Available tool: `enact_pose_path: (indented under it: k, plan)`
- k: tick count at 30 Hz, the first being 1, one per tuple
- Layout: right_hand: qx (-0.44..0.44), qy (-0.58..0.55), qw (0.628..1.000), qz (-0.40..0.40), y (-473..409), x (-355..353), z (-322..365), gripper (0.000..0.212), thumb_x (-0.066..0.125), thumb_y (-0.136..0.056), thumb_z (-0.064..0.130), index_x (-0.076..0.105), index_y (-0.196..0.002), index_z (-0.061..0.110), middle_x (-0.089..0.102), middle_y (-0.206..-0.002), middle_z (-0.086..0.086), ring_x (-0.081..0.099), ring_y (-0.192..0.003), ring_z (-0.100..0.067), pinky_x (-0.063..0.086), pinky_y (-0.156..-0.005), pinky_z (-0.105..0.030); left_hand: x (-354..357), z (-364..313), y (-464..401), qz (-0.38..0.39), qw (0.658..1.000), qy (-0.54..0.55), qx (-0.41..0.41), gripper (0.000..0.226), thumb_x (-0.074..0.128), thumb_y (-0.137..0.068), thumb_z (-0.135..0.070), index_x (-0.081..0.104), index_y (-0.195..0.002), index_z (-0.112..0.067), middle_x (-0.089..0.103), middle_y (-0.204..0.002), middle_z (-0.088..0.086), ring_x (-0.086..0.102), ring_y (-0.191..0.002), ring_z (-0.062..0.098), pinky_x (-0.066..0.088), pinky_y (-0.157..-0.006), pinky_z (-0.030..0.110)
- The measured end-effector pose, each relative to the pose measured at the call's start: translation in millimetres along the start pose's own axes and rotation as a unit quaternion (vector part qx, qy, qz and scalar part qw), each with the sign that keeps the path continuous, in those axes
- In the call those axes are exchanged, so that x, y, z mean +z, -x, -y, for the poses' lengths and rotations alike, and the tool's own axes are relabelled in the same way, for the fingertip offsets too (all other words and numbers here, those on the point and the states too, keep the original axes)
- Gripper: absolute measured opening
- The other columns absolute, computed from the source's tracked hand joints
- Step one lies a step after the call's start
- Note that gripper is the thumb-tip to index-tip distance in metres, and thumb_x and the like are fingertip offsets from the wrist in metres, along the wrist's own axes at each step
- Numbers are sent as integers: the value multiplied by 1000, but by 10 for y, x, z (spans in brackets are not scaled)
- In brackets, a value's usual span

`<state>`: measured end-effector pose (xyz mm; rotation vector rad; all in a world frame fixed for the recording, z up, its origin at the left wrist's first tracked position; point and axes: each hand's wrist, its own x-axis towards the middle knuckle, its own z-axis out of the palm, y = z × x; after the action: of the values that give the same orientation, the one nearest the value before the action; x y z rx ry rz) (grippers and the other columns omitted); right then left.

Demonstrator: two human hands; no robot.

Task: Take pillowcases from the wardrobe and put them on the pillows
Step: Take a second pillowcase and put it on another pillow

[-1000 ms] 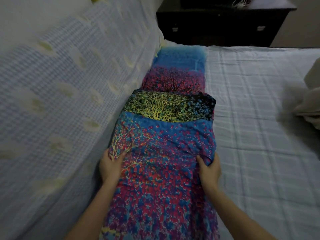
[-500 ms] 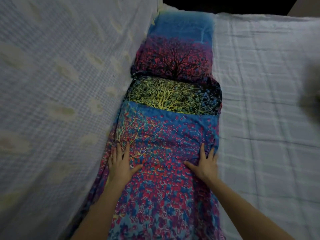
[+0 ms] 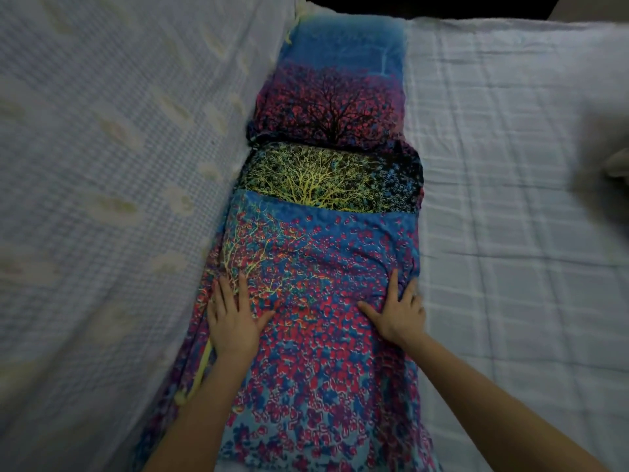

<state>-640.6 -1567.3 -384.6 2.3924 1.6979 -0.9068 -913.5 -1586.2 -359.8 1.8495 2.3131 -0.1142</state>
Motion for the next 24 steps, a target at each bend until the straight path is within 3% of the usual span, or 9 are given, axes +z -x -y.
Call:
enact_pose_path:
  k: [3, 5, 7, 11, 14, 16, 18, 22, 24]
  plan:
    - [-30, 34, 997, -57, 360, 122, -40, 84, 14, -83, 72, -18, -143, 22, -11, -153, -22, 5, -138, -45, 16, -111, -53, -24, 60, 279, -22, 1000, 20, 1, 98, -22, -69, -75, -8, -146, -17, -4, -156, 17, 1, -145, 30, 7, -117, 44]
    - [-56, 45, 995, -67, 606, 208, -66, 93, -20, -69, 75, -13, -144, 20, -9, -153, -23, 4, -139, -44, 14, -112, -51, -9, 108, 454, -27, 999, 28, -4, 96, -26, -69, -72, -6, -146, -19, -1, -156, 16, 3, -145, 29, 10, -117, 43]
    - [-75, 50, 993, -70, 797, 302, -123, 103, -35, -58, 71, -10, -145, 21, -9, -153, -22, 1, -141, -40, 11, -114, -49, -13, 128, 628, -16, 999, 43, -7, 95, -24, -72, -71, 2, -147, -17, 5, -155, 17, 9, -144, 31, 12, -116, 45]
    - [-100, 42, 994, -28, 1083, 373, -268, 95, -27, -65, 72, -11, -145, 23, -10, -154, -18, -4, -142, -35, 8, -115, -45, -60, 182, 1001, -7, 998, 58, 0, 96, -21, -78, -66, 23, -145, -12, 23, -152, 19, 23, -140, 34, 22, -113, 48]
    - [-109, 37, 993, 27, 1274, 298, -389, 70, 9, -90, 61, -11, -145, 24, -9, -155, -15, -5, -143, -32, 10, -116, -44, -167, 257, 1276, 3, 996, 86, 21, 90, -14, -84, -61, 33, -142, -9, 31, -150, 15, 25, -140, 30, 21, -114, 44]
    - [-118, 30, 992, 40, 1425, 136, -440, 67, 20, -94, 54, -8, -146, 21, 1, -156, -13, 3, -143, -31, 12, -116, -43, -330, 290, 1420, -24, 993, 114, 35, 56, 19, -97, -40, 42, -137, -6, 37, -147, 14, 30, -138, 29, 24, -112, 46]
    - [-129, 12, 991, 23, 1578, -102, -447, 67, 24, -96, 50, -5, -146, 17, 18, -154, -12, 19, -139, -31, 20, -114, -42, -579, 270, 1485, -74, 986, 145, 48, 40, 46, -91, -8, 49, -130, -2, 46, -139, 17, 39, -132, 33, 34, -107, 51]
    - [-167, -58, 984, -34, 1954, -793, -389, 54, 42, -95, 32, 26, -142, 12, 43, -138, -14, 45, -122, -29, 38, -100, -34, -1337, 50, 1561, -134, 967, 154, 156, 48, 58, -70, 18, 61, -115, 2, 66, -112, 20, 63, -102, 36, 51, -86, 50]
    - [-200, -110, 971, -68, 2173, -1183, -369, 39, 47, -93, 18, 44, -131, 11, 53, -127, -13, 53, -111, -27, 40, -90, -29, -1736, -120, 1639, -164, 951, 141, 223, 46, 62, -67, 18, 66, -109, -2, 71, -100, 16, 67, -89, 33, 54, -76, 46]
